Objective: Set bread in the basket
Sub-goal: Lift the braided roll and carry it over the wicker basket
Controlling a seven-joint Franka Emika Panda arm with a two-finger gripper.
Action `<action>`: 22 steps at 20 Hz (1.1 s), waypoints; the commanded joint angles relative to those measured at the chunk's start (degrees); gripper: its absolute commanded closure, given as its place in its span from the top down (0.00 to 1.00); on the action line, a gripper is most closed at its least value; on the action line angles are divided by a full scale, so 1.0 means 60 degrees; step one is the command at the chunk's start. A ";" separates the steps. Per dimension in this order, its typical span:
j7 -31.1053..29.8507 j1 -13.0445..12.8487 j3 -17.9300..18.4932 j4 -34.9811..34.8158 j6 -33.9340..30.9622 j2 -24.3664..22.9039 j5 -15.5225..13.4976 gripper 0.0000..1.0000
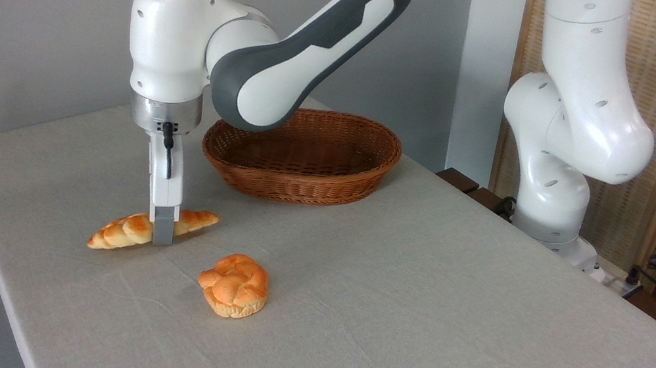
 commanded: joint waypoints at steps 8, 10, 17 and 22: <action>-0.0791 0.0239 0.0630 0.0142 -0.0844 -0.1408 -0.2708 0.43; -0.0894 0.0239 0.1012 0.0098 -0.1749 -0.2081 -0.3412 0.44; -0.0763 -0.0607 0.1688 -0.0705 -0.5737 -0.4777 -0.3416 0.52; -0.0851 -0.2760 0.1585 -0.1833 -0.5681 -0.5073 -0.2085 0.53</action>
